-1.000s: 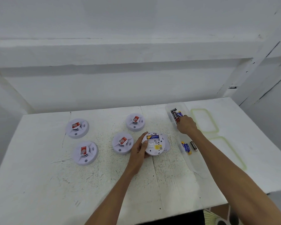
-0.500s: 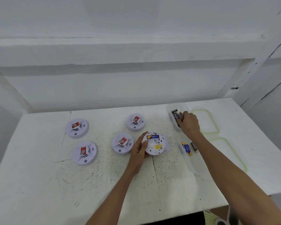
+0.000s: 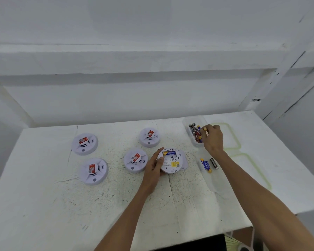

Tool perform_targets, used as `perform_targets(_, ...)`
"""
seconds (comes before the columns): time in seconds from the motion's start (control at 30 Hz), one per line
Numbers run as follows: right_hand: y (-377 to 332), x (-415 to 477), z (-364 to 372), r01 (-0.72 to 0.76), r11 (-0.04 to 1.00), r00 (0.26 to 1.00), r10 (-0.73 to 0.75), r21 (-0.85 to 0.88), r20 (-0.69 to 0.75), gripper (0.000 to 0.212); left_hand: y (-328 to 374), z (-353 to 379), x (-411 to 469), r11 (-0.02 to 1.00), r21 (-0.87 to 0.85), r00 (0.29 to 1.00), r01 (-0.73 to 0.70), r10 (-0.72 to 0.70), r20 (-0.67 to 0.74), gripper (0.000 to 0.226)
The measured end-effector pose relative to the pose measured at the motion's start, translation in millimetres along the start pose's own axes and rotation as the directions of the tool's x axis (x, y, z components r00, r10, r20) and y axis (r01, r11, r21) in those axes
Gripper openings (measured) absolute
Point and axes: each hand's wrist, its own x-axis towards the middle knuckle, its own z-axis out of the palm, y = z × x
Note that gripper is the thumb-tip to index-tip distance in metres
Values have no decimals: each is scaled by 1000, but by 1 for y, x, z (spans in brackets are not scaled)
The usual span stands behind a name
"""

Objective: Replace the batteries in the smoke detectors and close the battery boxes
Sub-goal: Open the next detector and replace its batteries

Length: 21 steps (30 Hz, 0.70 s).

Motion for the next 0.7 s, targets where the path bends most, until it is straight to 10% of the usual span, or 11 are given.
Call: perform_targets(0.7,-51,-79,23,249,956,968,-238,157,-81,19,1,1,-6,999,-30,1000,-27,27,-11,36)
